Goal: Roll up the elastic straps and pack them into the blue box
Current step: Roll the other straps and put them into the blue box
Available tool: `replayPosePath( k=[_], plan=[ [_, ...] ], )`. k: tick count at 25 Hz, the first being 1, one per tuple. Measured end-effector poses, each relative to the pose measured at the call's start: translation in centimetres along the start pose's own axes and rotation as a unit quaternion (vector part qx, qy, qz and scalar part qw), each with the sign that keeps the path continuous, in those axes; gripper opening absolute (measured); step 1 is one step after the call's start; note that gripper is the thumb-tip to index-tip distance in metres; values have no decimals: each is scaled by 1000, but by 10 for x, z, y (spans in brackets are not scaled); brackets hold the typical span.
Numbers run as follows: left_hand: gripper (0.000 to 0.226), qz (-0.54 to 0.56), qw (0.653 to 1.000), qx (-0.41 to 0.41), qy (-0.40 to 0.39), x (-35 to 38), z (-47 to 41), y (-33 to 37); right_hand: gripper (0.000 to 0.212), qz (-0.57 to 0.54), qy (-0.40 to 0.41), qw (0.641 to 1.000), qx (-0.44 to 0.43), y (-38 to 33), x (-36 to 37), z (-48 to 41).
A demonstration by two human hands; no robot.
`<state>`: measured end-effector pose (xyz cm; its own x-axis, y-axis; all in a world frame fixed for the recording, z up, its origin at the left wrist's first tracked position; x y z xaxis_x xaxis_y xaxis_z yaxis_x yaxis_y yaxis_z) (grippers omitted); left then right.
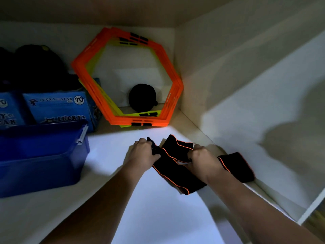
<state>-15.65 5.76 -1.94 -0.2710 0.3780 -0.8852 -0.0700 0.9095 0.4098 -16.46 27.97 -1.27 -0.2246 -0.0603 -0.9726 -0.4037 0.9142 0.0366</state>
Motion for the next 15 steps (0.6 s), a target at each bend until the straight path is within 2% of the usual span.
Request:
replayPosePath(
  k=[3,7,11,15],
  plan=[
    [31,24,999,7,20,-2,-1,-9,29,19,10,1000,-1,-2,-11,0],
    [23,69,984,46,157,-25,-3,-9,21,38,71,996,37,-1,-34,-5],
    [18,139,951,124,247,-64,-11,0,26,-32,133,989,54,4,-63,-14],
    [19,202,913,146,322,-108,-12,0,27,-155,251,955,-8,6,-102,-19]
  ],
)
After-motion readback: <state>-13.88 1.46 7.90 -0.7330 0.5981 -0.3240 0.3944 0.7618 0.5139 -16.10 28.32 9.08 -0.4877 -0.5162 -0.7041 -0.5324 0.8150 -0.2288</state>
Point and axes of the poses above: each hand's wrist, its own z-axis away from the middle knuckle, its own x-axis out of the palm, y = z × x, the point moved 2 cm from there along -z, towards the middle knuckle, and after that the axes turned 8 degrees about z, right-handed, at the moved point
